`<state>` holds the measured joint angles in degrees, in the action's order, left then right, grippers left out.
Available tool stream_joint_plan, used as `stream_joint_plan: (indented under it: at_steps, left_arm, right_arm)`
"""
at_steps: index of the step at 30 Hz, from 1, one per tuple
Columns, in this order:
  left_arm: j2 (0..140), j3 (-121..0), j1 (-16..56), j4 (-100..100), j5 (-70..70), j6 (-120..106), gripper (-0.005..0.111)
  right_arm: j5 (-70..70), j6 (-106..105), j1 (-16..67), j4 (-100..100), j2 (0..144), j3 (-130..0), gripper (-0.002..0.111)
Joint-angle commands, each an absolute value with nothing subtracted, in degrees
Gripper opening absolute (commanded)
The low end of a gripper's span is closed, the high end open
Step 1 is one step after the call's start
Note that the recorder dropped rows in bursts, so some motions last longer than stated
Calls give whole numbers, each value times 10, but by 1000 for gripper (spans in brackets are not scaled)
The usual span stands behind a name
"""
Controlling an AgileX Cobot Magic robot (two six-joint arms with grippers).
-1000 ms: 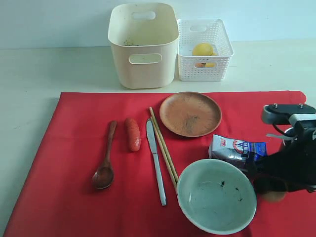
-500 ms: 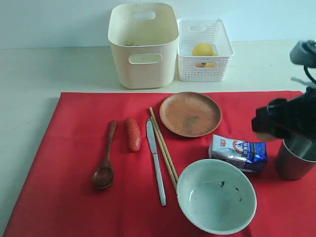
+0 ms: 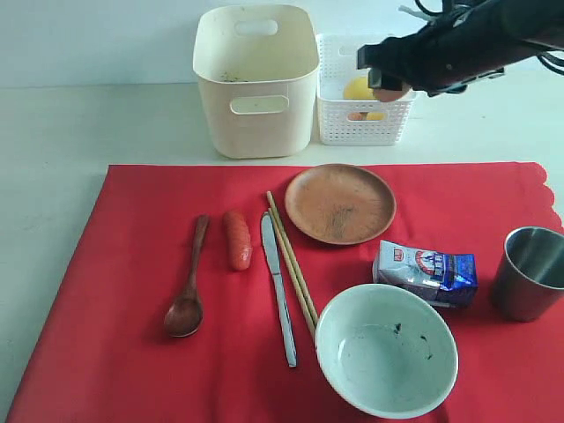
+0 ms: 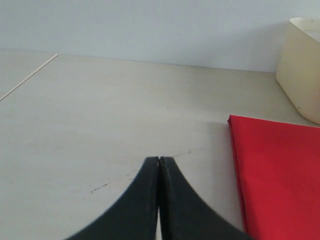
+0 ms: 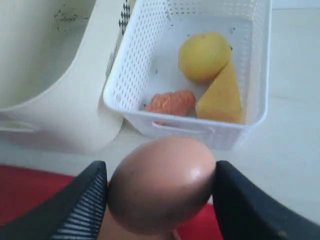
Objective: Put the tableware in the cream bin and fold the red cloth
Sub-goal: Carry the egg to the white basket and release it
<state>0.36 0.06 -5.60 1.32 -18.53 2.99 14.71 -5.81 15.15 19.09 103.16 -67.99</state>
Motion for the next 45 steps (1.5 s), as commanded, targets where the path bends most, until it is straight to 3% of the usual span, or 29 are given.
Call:
stream_joint_plan:
  at_steps: [1, 10, 19, 24, 29, 35, 38, 45]
  left_arm:
    - [0, 0, -57, 15, -183, 34, 1]
    - [0, 0, -57, 15, -183, 34, 1]
    - [0, 0, -57, 15, -183, 34, 1]
    - [0, 0, -57, 15, -183, 34, 1]
    - [0, 0, -57, 15, -183, 34, 1]
    - [0, 0, -57, 15, -183, 34, 1]
    - [0, 0, -57, 15, -183, 34, 1]
    - [0, 0, -57, 15, -183, 34, 1]
  right_arm:
    - [134, -64, 153, 188, 1117, -783, 0]
    - [133, -64, 153, 159, 1224, -907, 0]
    - [132, -64, 153, 152, 1268, -933, 2]
    - [128, -61, 153, 148, 1268, -936, 22]
    - [123, -60, 153, 148, 1268, -936, 50]
    - [130, -60, 153, 148, 1260, -936, 70]
    - [136, -60, 153, 148, 1242, -936, 76]
    - [230, -61, 153, 125, 1181, -936, 75]
